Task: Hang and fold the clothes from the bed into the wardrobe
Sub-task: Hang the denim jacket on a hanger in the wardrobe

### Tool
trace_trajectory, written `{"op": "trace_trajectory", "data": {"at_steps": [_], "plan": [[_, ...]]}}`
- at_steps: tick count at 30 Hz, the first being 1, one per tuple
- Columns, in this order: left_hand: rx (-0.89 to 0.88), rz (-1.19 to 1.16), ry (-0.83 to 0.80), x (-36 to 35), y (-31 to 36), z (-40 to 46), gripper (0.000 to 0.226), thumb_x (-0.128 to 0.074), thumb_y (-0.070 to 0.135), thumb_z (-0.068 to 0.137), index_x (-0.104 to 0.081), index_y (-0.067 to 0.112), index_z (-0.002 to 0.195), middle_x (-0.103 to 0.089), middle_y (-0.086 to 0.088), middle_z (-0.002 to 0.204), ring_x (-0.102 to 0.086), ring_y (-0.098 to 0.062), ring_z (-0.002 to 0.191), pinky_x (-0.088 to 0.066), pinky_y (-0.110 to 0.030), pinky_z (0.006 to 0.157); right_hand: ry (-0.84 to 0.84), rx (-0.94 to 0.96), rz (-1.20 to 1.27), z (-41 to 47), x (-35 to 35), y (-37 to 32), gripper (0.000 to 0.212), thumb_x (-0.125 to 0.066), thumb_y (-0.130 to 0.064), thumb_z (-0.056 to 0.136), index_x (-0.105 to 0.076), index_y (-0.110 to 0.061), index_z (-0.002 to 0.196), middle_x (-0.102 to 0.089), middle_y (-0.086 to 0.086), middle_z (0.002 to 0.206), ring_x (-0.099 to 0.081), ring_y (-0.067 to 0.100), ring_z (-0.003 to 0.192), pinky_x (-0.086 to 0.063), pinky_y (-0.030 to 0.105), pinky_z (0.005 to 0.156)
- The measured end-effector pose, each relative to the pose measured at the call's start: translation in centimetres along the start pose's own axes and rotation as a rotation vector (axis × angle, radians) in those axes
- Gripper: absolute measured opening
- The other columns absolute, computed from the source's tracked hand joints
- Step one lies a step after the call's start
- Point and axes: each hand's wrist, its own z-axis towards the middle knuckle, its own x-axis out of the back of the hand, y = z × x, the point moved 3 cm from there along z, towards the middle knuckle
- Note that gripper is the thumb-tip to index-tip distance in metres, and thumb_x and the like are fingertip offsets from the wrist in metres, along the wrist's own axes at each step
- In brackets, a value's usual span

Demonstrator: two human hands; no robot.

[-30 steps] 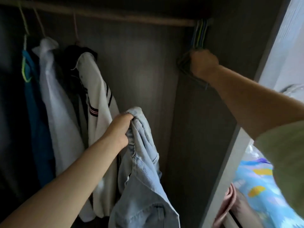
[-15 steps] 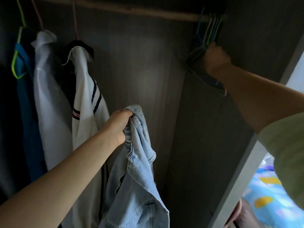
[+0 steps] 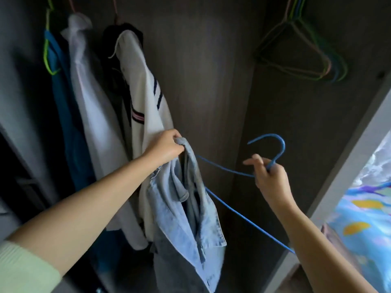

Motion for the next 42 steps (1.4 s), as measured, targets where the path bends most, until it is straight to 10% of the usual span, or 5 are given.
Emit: {"op": "trace_trajectory", "data": {"at_steps": [11,19,25,33,42], "plan": [[0.070,0.599,-0.130,-3.5,-8.4,-0.8,0.017,-0.048,0.010,0.089,-0.057,0.009,0.104,-0.062,-0.016,0.107,-0.059,-0.034,0.100,-0.046,-0.038,0.081,-0.462,-0.426,0.118,-9.1,0.0,1.9,0.025,-0.048,-0.015,0.098,-0.069,-0.006,0.086,-0.023,-0.003,0.040,-0.018,0.006,0.032,-0.013,0.013,0.035],[-0.561,0.726,-0.235,-6.8,-0.9,-10.4,0.022,-0.050,0.014,0.086,-0.053,0.018,0.107,-0.050,-0.005,0.105,-0.055,-0.028,0.098,-0.032,-0.034,0.063,-0.214,-0.411,0.218,-12.5,-8.5,3.8,0.031,-0.046,-0.016,0.098,-0.063,0.007,0.087,-0.026,-0.009,0.041,-0.020,0.012,0.042,-0.015,0.026,0.046],[-0.709,0.737,-0.473,-3.0,-3.9,-9.6,0.062,-0.045,0.071,0.079,-0.055,0.032,0.126,-0.032,0.003,0.140,-0.020,-0.014,0.132,-0.018,-0.037,0.113,-0.242,-0.243,0.254,-14.0,-7.2,1.2,0.026,-0.045,-0.013,0.099,-0.070,-0.014,0.091,-0.032,-0.011,0.041,-0.028,0.004,0.041,-0.024,0.017,0.041],[-0.560,0.364,-0.525,-0.1,-4.3,-8.8,0.073,-0.035,0.092,0.061,-0.041,0.019,0.065,-0.043,0.006,0.054,-0.040,-0.011,0.054,-0.026,-0.022,0.051,-0.743,-0.629,1.092,-13.8,-4.0,1.3,0.048,-0.066,-0.027,0.083,-0.059,-0.006,0.126,-0.065,0.008,0.084,-0.067,0.020,0.084,-0.055,0.033,0.071],[-0.566,0.216,-0.628,-0.3,0.2,-11.2,0.067,-0.058,0.074,0.060,-0.050,0.007,0.058,-0.037,0.000,0.053,-0.033,-0.007,0.053,-0.023,-0.022,0.051,-0.819,-0.145,-0.117,-17.6,-12.3,2.0,0.034,-0.058,-0.013,0.091,-0.051,-0.007,0.123,-0.061,0.010,0.118,-0.060,0.020,0.104,-0.049,0.034,0.094]]}}
